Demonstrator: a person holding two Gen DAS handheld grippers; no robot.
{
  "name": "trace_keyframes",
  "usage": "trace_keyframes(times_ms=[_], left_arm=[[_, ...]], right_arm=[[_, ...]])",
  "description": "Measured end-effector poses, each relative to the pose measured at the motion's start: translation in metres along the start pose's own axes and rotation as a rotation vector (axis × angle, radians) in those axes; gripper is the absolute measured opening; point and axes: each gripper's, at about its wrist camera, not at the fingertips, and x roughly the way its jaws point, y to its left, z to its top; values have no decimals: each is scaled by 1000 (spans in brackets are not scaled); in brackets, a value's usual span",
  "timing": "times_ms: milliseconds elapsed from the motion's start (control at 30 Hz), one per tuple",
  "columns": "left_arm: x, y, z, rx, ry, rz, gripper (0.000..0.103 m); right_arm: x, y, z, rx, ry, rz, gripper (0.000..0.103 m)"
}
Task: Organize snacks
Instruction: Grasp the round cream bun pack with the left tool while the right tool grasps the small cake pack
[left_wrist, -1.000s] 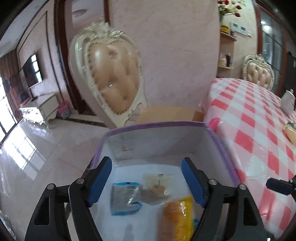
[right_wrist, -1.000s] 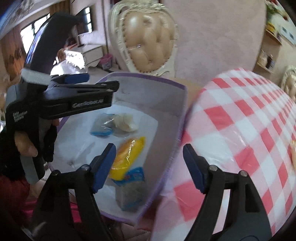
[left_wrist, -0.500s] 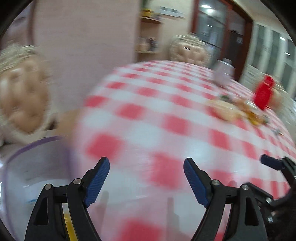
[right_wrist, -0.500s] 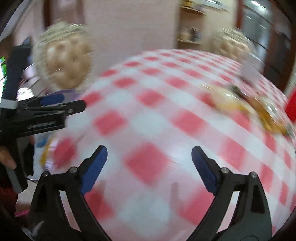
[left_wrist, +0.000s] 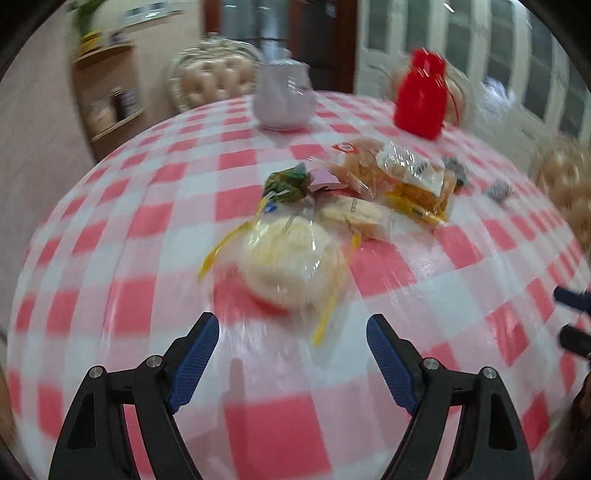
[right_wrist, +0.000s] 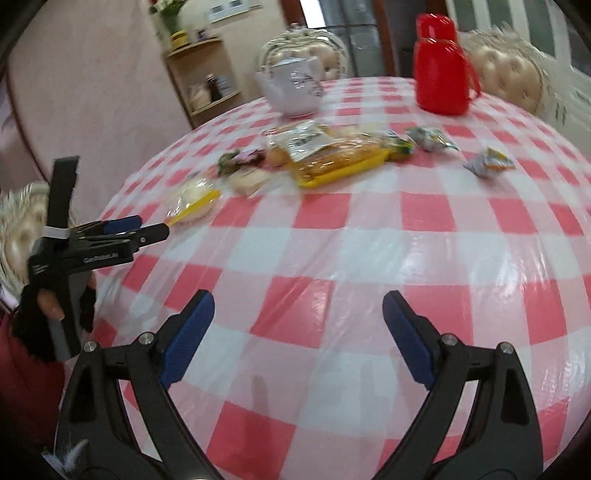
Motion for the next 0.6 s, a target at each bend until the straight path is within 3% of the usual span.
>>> trace_keyframes(times_ms=[133, 233, 433, 600], left_arm=[[22, -6, 19, 190, 59, -1, 83], [35, -9, 29, 271, 69, 30, 83], [52, -9, 36, 291, 43, 22, 88], [44, -13, 29, 261, -24, -11, 72]], right_arm=[[-3, 0, 2, -1, -10, 5, 93], [0, 4, 1, -20, -8, 7, 93], [3, 1, -2, -11, 3, 8, 93], [4, 2, -2, -16, 8, 8, 93]])
